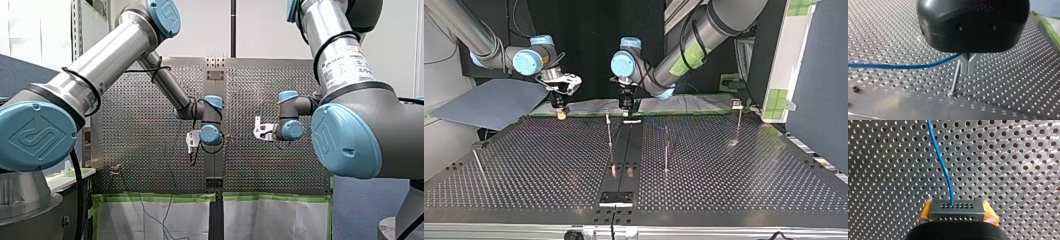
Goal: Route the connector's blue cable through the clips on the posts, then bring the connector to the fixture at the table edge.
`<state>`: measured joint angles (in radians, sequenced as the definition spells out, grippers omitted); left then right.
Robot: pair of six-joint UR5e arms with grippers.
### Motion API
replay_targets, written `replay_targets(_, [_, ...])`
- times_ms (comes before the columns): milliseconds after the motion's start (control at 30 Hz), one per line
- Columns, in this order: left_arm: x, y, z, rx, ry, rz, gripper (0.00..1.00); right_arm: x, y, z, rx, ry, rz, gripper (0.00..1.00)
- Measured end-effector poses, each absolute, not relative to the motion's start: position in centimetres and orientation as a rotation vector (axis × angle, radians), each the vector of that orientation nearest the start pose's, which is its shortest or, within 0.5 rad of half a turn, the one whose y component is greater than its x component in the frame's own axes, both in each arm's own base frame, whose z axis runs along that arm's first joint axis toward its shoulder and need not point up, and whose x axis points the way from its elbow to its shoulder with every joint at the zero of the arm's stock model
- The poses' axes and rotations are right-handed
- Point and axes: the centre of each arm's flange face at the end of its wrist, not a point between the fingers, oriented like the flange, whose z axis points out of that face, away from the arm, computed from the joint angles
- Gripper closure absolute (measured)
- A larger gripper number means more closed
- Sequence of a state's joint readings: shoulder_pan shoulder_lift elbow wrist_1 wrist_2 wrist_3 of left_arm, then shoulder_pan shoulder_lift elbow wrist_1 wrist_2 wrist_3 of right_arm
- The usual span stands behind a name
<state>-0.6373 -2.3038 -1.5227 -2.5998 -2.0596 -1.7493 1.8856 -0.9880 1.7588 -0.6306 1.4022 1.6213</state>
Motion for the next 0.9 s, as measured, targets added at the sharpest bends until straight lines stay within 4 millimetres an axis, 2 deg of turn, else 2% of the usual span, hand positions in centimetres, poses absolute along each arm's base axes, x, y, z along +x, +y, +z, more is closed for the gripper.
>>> replay_targets(367, [50.4,-46.5,10.2,0.002,1.737,-0.178,1.0,33.1,-52.1,13.1,1.667,-1.08,1.51,1.0])
replay_targets(733, [52.9,-46.8,12.3,-0.017,1.719,-0.181,1.0,32.7,-52.4,13.2,1.654,-1.082,1.506,1.0])
replay_targets(900, [53.4,-46.9,12.7,-0.01,1.712,-0.193,1.0,32.4,-52.9,13.4,1.638,-1.081,1.511,1.0])
